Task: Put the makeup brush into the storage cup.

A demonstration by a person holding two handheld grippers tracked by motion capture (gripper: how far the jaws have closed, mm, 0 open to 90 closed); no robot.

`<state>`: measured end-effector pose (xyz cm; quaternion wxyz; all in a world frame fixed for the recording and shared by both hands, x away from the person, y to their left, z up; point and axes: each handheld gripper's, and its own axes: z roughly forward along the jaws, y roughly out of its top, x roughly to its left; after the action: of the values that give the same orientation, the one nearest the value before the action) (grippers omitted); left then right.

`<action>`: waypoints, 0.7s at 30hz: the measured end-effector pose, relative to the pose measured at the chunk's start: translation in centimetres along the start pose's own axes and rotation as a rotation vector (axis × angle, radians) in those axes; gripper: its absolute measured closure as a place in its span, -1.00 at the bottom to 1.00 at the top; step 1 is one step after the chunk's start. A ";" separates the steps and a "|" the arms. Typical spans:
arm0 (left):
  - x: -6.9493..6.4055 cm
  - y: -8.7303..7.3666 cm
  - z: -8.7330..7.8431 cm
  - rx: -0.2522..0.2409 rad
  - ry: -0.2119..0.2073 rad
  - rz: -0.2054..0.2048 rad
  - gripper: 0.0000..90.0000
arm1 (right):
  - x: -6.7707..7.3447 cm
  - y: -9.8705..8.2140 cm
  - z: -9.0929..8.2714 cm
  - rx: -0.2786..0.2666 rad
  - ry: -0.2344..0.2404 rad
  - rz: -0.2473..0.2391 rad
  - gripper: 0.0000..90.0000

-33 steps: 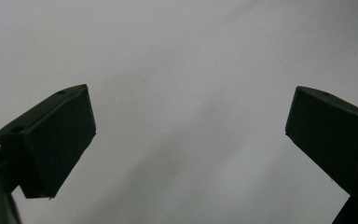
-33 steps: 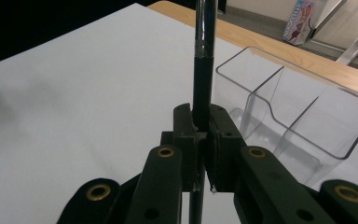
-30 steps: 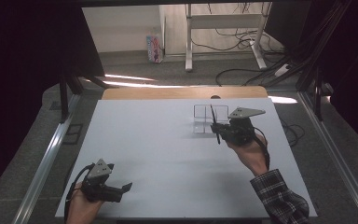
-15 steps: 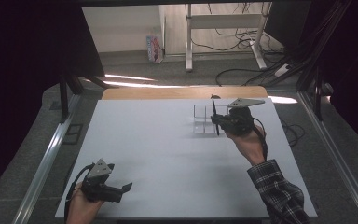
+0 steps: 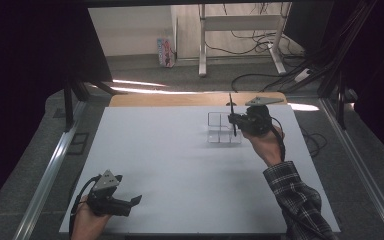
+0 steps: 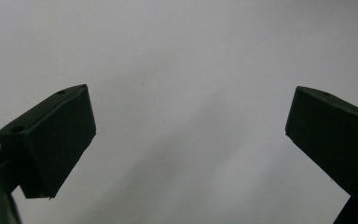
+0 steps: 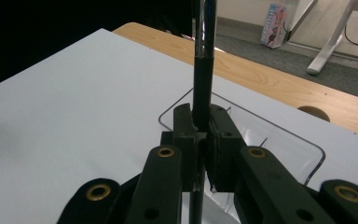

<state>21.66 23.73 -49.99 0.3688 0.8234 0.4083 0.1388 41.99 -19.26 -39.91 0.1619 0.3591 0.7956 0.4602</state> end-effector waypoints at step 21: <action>0.0 0.0 -0.1 -0.007 0.006 0.007 -0.96 | -1.2 1.8 2.9 -0.014 -0.051 0.003 0.84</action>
<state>21.59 23.76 -49.97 0.3697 0.8233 0.4060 0.1441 45.31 -17.75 -40.03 0.1840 0.3711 0.7873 0.4568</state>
